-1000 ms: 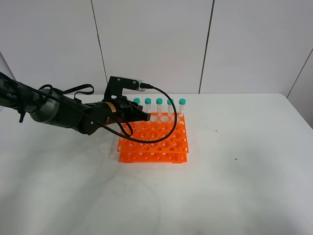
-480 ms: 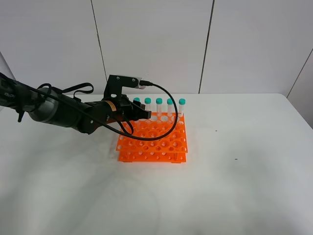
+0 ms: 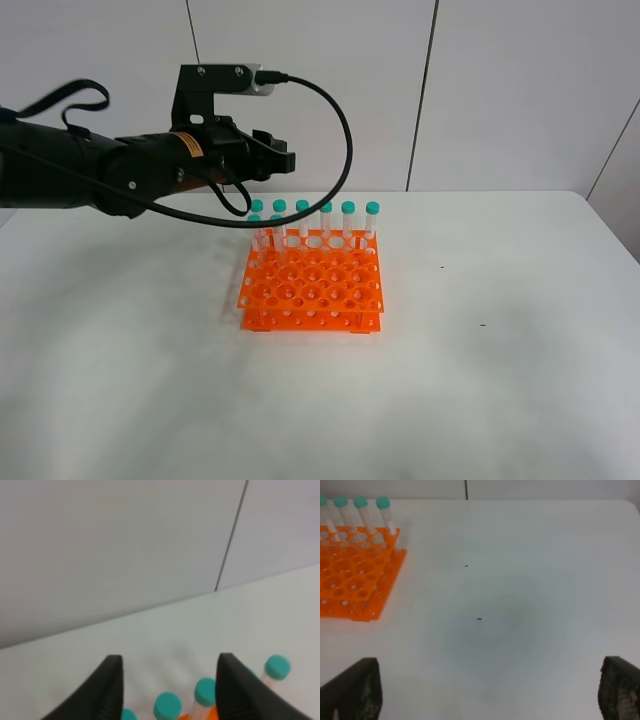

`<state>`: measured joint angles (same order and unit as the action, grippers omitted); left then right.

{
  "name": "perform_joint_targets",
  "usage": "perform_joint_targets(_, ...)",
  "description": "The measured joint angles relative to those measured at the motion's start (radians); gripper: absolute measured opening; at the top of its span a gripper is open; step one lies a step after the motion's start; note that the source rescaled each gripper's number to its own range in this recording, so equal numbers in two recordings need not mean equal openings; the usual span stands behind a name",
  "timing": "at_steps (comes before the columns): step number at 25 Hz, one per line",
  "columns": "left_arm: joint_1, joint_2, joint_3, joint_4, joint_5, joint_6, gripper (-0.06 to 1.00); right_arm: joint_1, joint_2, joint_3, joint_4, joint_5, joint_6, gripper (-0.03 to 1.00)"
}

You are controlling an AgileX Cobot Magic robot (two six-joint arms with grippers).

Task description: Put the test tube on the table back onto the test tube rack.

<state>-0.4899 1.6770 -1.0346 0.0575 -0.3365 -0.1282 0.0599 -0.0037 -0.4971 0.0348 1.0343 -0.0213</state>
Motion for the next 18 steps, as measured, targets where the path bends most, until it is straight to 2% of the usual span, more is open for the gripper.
perform_joint_targets(1,0.0,-0.027,-0.005,0.0,0.063,0.007,0.76,0.0,0.0,0.0,0.0,0.0,0.0,0.93)
perform_joint_targets(2,0.0,-0.049,-0.014,0.001,0.137,0.017,0.84,0.0,0.0,0.0,0.0,0.0,0.0,0.93)
perform_joint_targets(4,0.004,-0.073,-0.044,0.001,0.29,0.036,0.95,0.0,0.0,0.0,0.0,0.0,0.0,0.93)
perform_joint_targets(9,0.068,-0.069,-0.189,-0.002,0.673,0.044,1.0,0.0,0.0,0.0,0.0,0.0,0.0,0.93)
perform_joint_targets(13,0.169,-0.025,-0.313,-0.003,0.885,0.045,1.0,0.0,0.0,0.0,0.001,0.0,0.0,0.93)
perform_joint_targets(18,0.309,0.041,-0.361,0.001,1.136,0.061,1.0,0.0,0.0,0.0,0.001,0.0,0.0,0.93)
